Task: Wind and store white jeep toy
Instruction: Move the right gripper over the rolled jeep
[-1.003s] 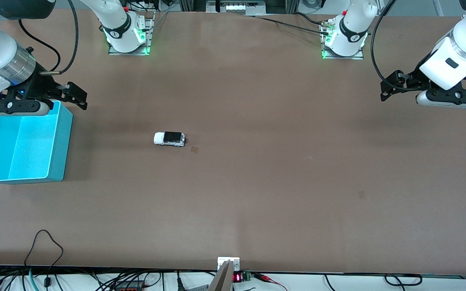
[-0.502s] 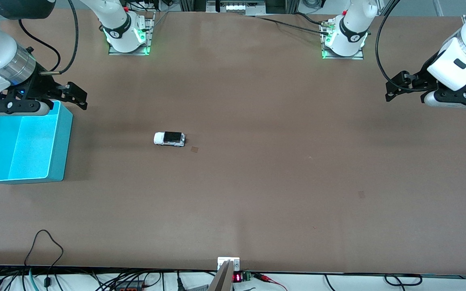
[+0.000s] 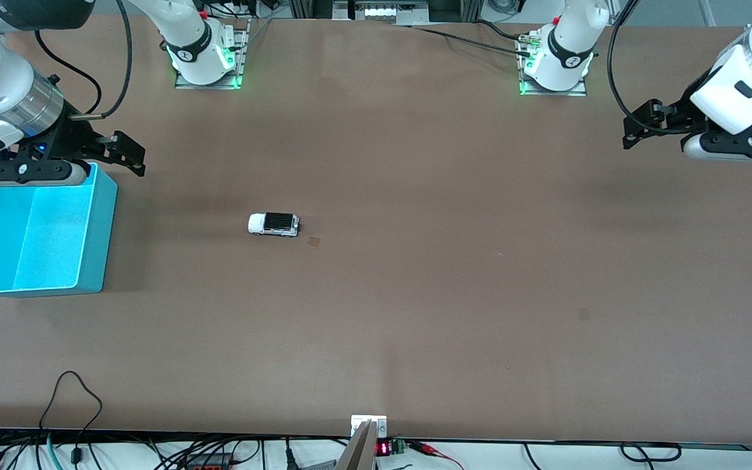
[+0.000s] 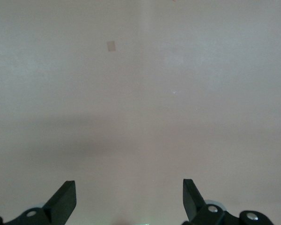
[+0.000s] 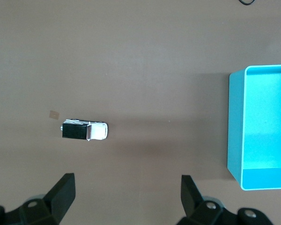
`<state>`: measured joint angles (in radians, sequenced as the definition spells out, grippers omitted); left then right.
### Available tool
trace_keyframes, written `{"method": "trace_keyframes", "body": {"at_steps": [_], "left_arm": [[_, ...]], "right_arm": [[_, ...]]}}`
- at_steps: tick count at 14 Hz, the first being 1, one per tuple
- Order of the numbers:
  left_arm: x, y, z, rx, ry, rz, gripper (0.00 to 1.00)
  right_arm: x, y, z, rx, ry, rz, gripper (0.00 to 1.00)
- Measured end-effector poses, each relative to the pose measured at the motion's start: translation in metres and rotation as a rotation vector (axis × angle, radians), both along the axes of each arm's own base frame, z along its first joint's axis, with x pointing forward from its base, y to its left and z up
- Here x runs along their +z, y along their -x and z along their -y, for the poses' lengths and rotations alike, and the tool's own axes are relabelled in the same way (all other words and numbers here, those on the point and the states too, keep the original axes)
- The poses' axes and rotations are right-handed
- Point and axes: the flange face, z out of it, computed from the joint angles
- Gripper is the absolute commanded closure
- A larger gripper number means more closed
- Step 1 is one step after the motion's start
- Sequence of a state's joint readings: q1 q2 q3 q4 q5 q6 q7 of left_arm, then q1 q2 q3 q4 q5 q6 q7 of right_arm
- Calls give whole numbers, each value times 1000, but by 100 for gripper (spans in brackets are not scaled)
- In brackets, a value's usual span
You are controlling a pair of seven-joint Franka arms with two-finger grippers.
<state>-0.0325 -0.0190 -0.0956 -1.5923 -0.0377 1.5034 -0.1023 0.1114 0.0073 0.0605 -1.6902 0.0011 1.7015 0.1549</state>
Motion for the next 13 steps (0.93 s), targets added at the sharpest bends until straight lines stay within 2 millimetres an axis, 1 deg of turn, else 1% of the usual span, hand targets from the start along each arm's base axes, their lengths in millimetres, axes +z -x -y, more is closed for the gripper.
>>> {"method": "trace_keyframes", "body": {"at_steps": [2,5,7,10,11,13], "left_arm": [[-5,-3,3,-4,0,-9,0],[-6,-4,2,-2,0,-10,0],[-5,-4,-1,6,0,-10,0],[-8,1,0,1,-6,-57,0],[-8,2,0,0,-7,-61,0],[-1,1,-7,13,-5,-51,0]], "right_arm": [[-6,1,-3,30,3,-18,0],[-27,4,-18,194,7,-68,0],[-52,1,-23,318,4,-110,0],[-98,-13,-32,516,-12,-163,0],[-111,-17,-38,576,-17,-170,0],[-132,-22,-57,703,-25,-170,0]]}}
